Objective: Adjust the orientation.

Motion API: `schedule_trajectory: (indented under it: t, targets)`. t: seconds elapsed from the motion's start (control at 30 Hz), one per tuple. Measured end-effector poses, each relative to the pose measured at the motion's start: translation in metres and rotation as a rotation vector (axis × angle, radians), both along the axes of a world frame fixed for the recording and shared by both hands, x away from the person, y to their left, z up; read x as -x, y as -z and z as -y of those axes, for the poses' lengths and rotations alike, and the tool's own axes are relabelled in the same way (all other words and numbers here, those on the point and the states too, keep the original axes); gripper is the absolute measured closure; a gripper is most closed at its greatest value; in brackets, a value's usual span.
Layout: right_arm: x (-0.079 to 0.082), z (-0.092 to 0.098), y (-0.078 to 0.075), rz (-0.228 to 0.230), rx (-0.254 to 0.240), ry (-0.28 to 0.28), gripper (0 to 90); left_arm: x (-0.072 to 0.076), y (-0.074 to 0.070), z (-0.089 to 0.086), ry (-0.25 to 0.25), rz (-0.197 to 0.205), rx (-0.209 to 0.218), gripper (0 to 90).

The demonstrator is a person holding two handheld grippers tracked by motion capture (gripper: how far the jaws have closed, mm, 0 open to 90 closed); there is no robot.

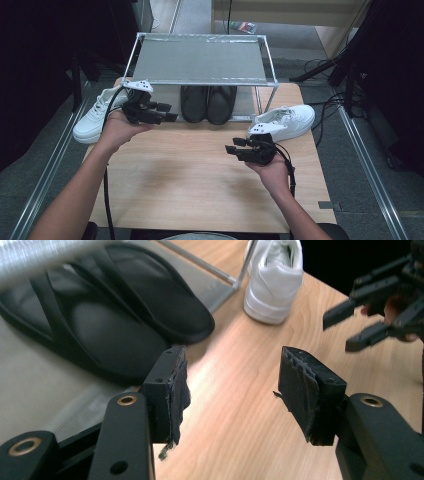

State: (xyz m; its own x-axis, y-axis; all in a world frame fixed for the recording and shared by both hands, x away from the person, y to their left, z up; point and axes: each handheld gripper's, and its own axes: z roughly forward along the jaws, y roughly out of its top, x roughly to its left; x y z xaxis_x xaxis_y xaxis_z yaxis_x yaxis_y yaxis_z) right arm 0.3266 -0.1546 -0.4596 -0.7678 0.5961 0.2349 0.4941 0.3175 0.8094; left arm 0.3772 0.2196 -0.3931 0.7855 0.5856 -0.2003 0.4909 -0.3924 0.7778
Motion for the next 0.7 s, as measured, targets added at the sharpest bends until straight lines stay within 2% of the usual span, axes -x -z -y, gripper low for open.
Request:
schedule_trajectory:
  t: [0.07,0.2,0.3,0.43,0.6,0.7]
  targets:
    - [0.001,0.003,0.001,-0.006,0.004,0.003,55.0,0.004,0.006,-0.004,0.002,-0.009,0.016,45.9]
    - [0.002,0.006,0.001,-0.011,0.002,-0.002,53.5,0.01,0.017,-0.011,0.002,-0.021,0.016,45.6]
    - [0.004,0.008,0.001,0.003,0.025,-0.02,52.4,0.016,0.028,-0.017,-0.005,-0.033,0.028,45.6]
    - [0.005,0.016,0.002,-0.003,0.033,-0.013,52.8,0.02,0.039,-0.022,-0.003,-0.05,-0.002,45.6]
    - [0.004,0.022,0.001,0.004,0.005,0.001,52.9,0.023,0.049,-0.033,-0.02,-0.058,-0.022,45.4]
    - [0.003,0.022,0.001,0.002,0.001,0.003,52.9,0.026,0.052,-0.046,-0.045,-0.061,-0.005,45.3]
